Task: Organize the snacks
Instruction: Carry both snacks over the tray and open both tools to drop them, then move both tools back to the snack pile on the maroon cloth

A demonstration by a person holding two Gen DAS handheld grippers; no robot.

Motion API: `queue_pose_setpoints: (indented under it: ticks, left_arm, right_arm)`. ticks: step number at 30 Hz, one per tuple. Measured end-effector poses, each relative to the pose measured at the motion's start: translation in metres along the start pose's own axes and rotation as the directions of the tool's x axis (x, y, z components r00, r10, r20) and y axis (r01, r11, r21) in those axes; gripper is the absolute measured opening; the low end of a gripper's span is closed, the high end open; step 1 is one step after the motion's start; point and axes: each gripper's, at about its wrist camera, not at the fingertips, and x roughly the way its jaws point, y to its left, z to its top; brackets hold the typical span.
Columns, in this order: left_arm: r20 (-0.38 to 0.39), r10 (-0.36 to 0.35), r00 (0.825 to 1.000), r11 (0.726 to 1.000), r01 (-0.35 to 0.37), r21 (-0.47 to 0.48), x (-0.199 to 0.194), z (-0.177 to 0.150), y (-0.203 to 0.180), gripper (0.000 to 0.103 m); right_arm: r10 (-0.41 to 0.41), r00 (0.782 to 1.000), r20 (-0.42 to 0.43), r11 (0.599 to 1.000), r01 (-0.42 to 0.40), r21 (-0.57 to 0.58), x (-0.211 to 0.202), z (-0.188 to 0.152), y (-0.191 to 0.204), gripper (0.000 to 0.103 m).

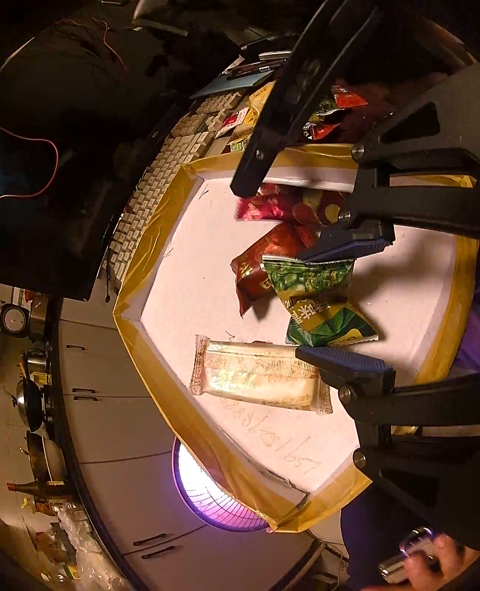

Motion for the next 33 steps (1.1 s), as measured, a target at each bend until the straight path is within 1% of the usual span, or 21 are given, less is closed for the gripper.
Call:
queue_pose_setpoints:
  ticks: [1,4,6,9,10,11,12,15,16,17,18,21,23,25,28,29,30,31,33]
  left_arm:
    - [0.0,0.001,1.0,1.0,-0.001,-0.002,0.0,0.0,0.0,0.041]
    - [-0.006,0.004,1.0,1.0,-0.004,-0.004,-0.001,0.001,-0.001,0.041]
    - [-0.006,0.007,1.0,1.0,-0.007,-0.008,-0.001,0.003,-0.002,0.042]
    - [0.001,-0.008,1.0,1.0,0.008,0.004,0.0,0.005,-0.002,0.045]
    - [-0.013,-0.01,1.0,1.0,0.011,0.011,0.001,0.005,-0.002,0.047]
    - [-0.022,-0.016,1.0,1.0,0.016,0.018,0.001,0.005,-0.003,0.055]
    - [-0.024,-0.019,1.0,1.0,0.019,0.022,0.0,0.005,-0.003,0.058]
    - [0.031,-0.015,0.999,1.0,0.014,0.019,-0.014,0.005,-0.008,0.063]
    - [0.059,-0.026,0.998,0.999,0.025,0.025,-0.022,0.005,-0.013,0.071]
    - [0.083,-0.04,0.996,0.999,0.037,0.037,-0.029,0.004,-0.02,0.075]
    - [0.094,-0.052,0.994,0.998,0.048,0.047,-0.034,0.003,-0.025,0.075]
    - [0.118,-0.13,0.984,0.987,0.116,0.113,-0.05,-0.001,-0.05,0.076]
    - [0.099,-0.186,0.977,0.972,0.169,0.164,-0.054,-0.005,-0.069,0.078]
    - [0.052,-0.234,0.971,0.951,0.218,0.218,-0.052,-0.008,-0.089,0.078]
    - [0.035,-0.247,0.968,0.944,0.232,0.235,-0.05,-0.011,-0.104,0.078]
    - [0.031,-0.245,0.969,0.941,0.23,0.248,-0.05,-0.013,-0.109,0.078]
    - [0.031,-0.237,0.971,0.94,0.221,0.261,-0.05,-0.014,-0.111,0.078]
    - [0.036,-0.229,0.973,0.94,0.211,0.268,-0.051,-0.014,-0.113,0.078]
    - [0.046,-0.217,0.975,0.94,0.196,0.28,-0.052,-0.015,-0.114,0.078]
  right_arm:
    - [0.012,1.0,0.013,1.0,-0.012,0.0,-0.005,-0.002,0.0,0.033]
    - [0.056,0.998,0.041,0.998,-0.057,0.011,-0.023,-0.007,-0.002,0.048]
    - [0.096,0.993,0.073,0.995,-0.099,0.027,-0.039,-0.012,-0.007,0.051]
    - [0.128,0.985,0.113,0.988,-0.137,0.069,-0.06,-0.018,-0.019,0.06]
    - [0.132,0.983,0.127,0.986,-0.143,0.084,-0.066,-0.02,-0.024,0.062]
    - [0.133,0.981,0.14,0.984,-0.148,0.1,-0.073,-0.023,-0.03,0.063]
    - [0.133,0.979,0.153,0.982,-0.152,0.117,-0.081,-0.026,-0.038,0.064]
    - [0.114,0.974,0.194,0.975,-0.147,0.166,-0.101,-0.038,-0.064,0.069]
    - [0.1,0.974,0.204,0.973,-0.139,0.186,-0.106,-0.042,-0.073,0.069]
    - [0.081,0.974,0.211,0.967,-0.128,0.22,-0.114,-0.046,-0.088,0.069]
    - [0.073,0.974,0.216,0.961,-0.126,0.246,-0.119,-0.05,-0.098,0.069]
    - [0.045,0.975,0.219,0.943,-0.113,0.312,-0.133,-0.063,-0.129,0.069]
    - [0.008,0.978,0.206,0.941,-0.077,0.33,-0.138,-0.07,-0.143,0.069]
    - [-0.026,0.984,0.178,0.943,-0.035,0.331,-0.138,-0.077,-0.152,0.069]
    - [-0.059,0.992,0.11,0.94,0.019,0.341,-0.128,-0.082,-0.159,0.069]
    - [-0.051,0.994,0.094,0.935,0.015,0.355,-0.125,-0.083,-0.162,0.068]
    - [-0.043,0.996,0.082,0.929,0.01,0.369,-0.121,-0.085,-0.163,0.064]
    - [-0.036,0.997,0.068,0.926,0.007,0.379,-0.116,-0.086,-0.163,0.057]
    - [-0.053,0.998,0.027,0.923,0.038,0.382,-0.105,-0.084,-0.159,0.052]
